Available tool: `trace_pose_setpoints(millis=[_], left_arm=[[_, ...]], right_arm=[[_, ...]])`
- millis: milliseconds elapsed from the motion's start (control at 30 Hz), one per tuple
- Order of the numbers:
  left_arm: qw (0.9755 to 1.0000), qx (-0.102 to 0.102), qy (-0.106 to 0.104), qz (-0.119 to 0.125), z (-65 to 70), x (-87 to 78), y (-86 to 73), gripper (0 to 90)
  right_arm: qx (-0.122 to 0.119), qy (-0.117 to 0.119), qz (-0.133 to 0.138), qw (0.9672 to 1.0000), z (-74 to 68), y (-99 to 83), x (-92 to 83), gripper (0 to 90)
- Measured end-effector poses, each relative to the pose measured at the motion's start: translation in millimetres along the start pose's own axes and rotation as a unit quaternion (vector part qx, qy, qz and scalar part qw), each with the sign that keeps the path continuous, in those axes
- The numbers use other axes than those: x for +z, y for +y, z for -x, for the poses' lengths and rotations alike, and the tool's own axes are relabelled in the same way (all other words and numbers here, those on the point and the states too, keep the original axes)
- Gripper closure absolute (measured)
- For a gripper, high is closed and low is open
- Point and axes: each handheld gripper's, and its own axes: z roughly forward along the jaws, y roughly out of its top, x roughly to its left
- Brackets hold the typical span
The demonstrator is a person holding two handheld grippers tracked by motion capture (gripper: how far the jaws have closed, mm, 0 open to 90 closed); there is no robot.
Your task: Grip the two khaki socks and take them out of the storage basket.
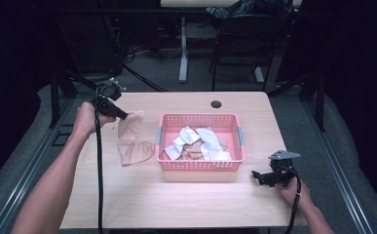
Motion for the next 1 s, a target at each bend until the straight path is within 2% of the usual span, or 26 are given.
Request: trace_pose_setpoints(millis=[433, 1000], left_arm=[[0.9997, -0.014, -0.01, -0.017, -3.9, 25.4, -13.3, 85.9], [0.9981, -0.04, -0.024, -0.042, -6.4, 60.4, -31.6, 85.9]], right_arm=[[0.0, 0.0, -0.001, 1.0, -0.1, 0.1, -0.2, 0.0], [0.001, 0.001, 0.001, 1.0, -0.1, 0.1, 0.0, 0.0]])
